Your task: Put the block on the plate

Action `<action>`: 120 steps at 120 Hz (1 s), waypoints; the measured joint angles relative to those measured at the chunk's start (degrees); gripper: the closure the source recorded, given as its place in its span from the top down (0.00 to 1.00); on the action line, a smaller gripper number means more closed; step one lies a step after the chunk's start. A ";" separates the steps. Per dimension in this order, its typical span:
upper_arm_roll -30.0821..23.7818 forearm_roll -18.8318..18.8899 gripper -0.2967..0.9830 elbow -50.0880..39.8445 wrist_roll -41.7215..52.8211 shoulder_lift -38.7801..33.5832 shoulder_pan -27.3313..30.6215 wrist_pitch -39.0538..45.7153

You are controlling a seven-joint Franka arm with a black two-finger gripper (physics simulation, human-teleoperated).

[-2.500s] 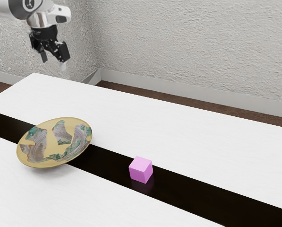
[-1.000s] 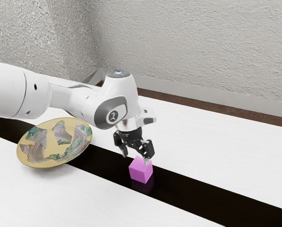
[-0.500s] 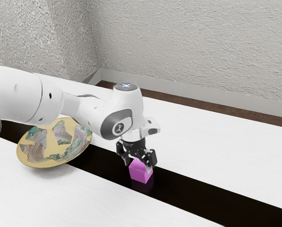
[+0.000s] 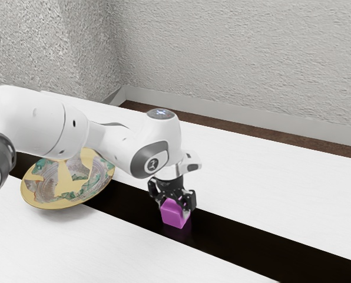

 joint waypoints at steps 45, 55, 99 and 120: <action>-0.05 0.19 0.57 0.92 0.48 1.44 0.32 0.80; -0.02 0.26 0.57 0.92 0.48 1.38 0.32 0.86; 0.00 1.36 0.56 0.85 0.22 -2.46 0.32 0.32; 0.06 2.89 0.56 0.83 0.10 -5.94 0.32 -1.59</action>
